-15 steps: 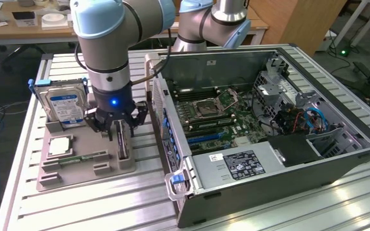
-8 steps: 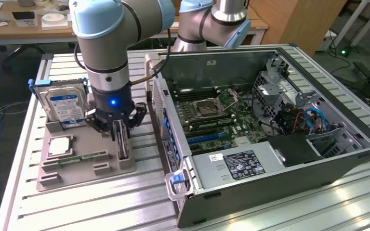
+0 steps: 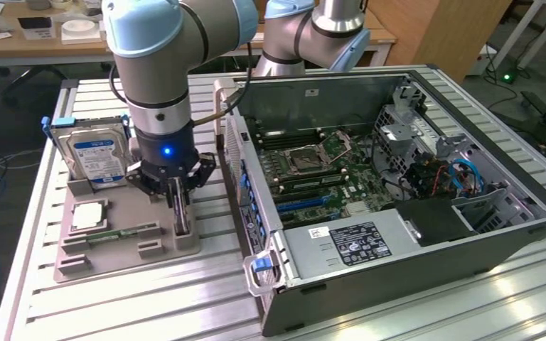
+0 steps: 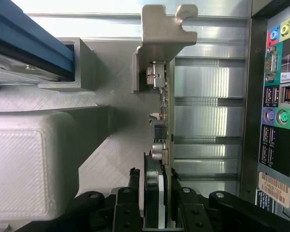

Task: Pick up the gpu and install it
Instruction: 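Pick up the gpu and move the gpu toward the slot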

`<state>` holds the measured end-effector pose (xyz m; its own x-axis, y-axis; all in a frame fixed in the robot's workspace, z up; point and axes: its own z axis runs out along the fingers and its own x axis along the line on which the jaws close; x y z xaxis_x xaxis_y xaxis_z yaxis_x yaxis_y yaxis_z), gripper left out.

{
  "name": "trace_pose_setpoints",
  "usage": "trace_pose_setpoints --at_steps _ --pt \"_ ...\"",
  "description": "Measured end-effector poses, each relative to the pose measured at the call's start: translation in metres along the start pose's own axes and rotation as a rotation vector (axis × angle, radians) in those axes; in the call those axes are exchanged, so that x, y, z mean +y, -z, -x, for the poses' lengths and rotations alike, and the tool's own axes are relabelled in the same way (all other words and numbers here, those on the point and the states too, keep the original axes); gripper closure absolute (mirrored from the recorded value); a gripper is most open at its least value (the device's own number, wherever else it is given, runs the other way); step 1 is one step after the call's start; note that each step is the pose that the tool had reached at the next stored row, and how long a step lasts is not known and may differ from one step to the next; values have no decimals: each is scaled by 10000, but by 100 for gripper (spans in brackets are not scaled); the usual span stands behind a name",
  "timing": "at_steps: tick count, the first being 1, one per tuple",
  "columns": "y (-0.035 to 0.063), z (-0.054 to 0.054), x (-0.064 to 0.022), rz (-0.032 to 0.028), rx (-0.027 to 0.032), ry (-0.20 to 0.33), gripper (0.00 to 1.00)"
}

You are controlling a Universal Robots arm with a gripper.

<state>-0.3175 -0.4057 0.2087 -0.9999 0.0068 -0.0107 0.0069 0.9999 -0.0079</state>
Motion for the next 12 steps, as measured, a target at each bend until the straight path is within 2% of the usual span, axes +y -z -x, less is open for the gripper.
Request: trace_pose_setpoints --at_steps 12 --pt "-6 0 0 -1 1 0 66"
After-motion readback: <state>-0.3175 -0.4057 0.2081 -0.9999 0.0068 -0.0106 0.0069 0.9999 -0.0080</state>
